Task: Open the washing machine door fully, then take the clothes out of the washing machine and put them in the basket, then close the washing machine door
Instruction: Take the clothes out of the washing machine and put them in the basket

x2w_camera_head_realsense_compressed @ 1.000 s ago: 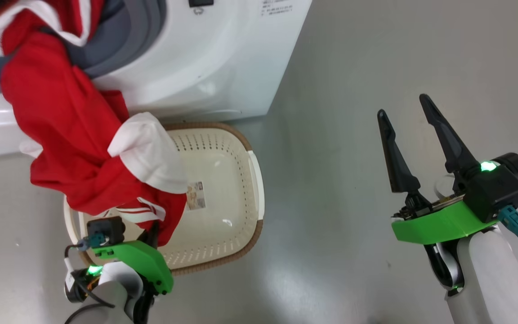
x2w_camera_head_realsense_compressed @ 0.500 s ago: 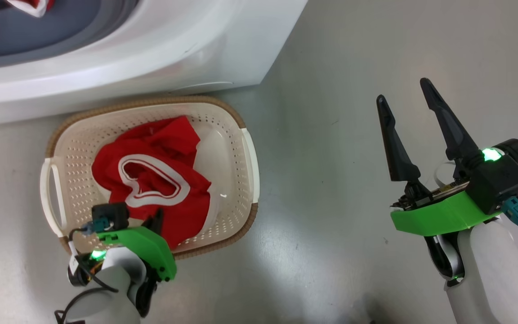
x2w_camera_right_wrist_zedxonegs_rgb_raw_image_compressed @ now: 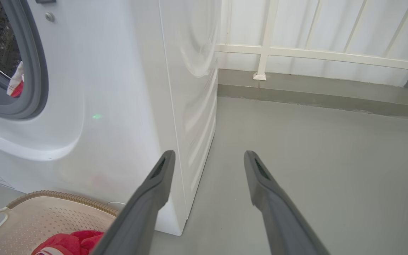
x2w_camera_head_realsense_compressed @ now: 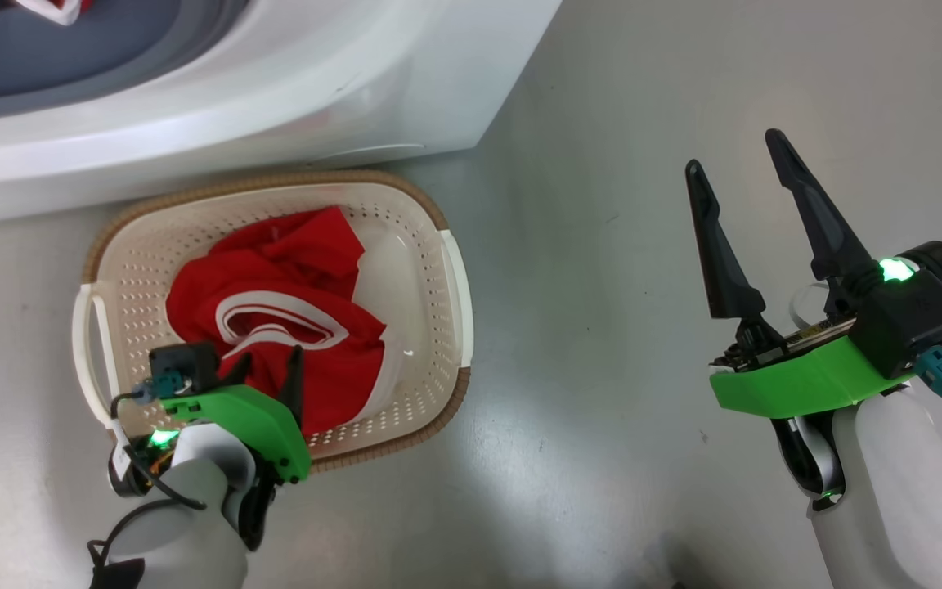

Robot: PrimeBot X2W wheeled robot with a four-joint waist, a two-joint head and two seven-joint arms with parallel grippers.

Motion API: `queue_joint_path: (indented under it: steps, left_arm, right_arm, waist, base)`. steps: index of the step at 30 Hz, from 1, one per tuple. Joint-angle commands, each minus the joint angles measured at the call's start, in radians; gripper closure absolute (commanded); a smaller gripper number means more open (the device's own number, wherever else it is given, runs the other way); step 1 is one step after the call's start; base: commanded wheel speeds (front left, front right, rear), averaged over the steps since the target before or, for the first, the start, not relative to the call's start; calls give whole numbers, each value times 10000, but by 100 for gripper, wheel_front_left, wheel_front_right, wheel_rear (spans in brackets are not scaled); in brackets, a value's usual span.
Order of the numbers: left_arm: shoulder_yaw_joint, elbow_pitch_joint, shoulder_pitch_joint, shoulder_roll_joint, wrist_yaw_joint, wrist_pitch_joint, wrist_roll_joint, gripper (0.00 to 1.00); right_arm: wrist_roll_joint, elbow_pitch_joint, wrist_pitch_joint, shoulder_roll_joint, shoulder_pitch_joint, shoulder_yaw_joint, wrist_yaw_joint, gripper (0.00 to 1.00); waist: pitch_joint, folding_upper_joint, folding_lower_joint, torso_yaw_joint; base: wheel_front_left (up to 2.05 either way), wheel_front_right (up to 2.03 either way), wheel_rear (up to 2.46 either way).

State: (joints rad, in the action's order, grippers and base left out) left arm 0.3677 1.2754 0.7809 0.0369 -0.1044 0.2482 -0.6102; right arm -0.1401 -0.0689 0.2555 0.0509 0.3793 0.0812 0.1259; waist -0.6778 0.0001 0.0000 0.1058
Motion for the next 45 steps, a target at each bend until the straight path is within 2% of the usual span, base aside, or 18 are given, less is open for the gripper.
queue_joint_path:
  steps: [1,8,18,28,36,45]
  left_arm:
    - [-190,-18,-120,340,44,116,-43,0]
    - [-347,-553,-320,500,142,131,44,0]
    - [-1157,-3248,-1446,707,359,134,755,0]
    - [-2205,-5356,-2608,540,387,135,1085,0]
    - [-2867,-7120,-3761,491,706,135,1754,0]
    - [-3291,-8961,-4929,420,856,135,2276,0]
  right_arm:
    - [-127,150,63,-7,-68,179,48,0]
    - [-146,48,63,-7,-138,121,48,0]
    - [-84,-151,63,-7,-426,34,48,0]
    - [-5,-362,63,-7,-685,-12,48,0]
    - [45,-537,63,-7,-1034,-94,48,0]
    - [96,-730,63,-7,-1501,-197,48,0]
  waist:
    - [108,-1,0,-39]
    - [507,-1,0,-201]
    - [1575,-1,0,-555]
    - [2654,-1,0,-639]
    - [3591,-1,0,-634]
    - [4528,-1,0,-667]
  base:
    - [0,0,0]
    - [0,0,0]
    - [0,0,0]
    - [0,0,0]
    - [0,0,0]
    - [0,0,0]
